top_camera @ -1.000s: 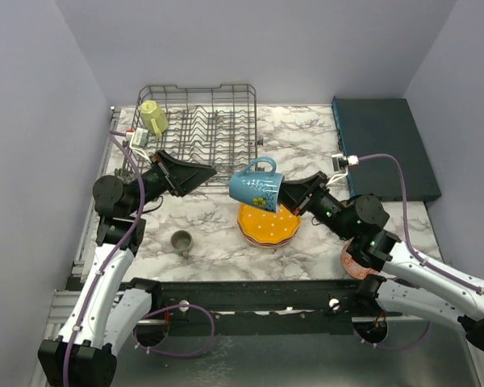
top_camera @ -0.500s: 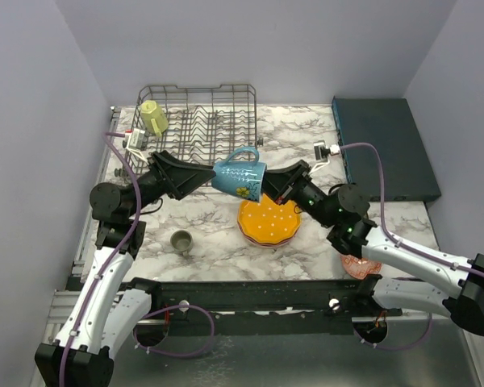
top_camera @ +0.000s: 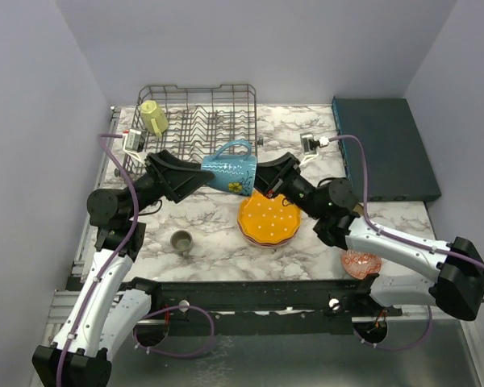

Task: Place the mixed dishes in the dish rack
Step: Turn the cup upside down in the dish rack.

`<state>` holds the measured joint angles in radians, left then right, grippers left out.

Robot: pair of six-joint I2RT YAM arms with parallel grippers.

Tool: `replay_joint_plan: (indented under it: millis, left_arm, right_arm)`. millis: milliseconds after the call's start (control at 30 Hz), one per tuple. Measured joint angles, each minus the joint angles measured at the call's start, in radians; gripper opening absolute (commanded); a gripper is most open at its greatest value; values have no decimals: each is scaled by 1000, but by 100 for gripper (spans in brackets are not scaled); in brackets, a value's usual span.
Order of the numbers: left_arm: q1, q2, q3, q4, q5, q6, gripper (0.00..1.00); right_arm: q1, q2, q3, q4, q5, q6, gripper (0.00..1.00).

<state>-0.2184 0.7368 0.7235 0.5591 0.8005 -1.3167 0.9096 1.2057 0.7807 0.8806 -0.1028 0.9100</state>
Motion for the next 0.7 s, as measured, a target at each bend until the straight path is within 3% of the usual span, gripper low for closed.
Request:
replay_joint_plan:
  millis: [700]
  left_arm:
    - [-8,-6,6,55,-16,-41,99]
  right_arm:
    - [0,122,38,152,-50,111,1]
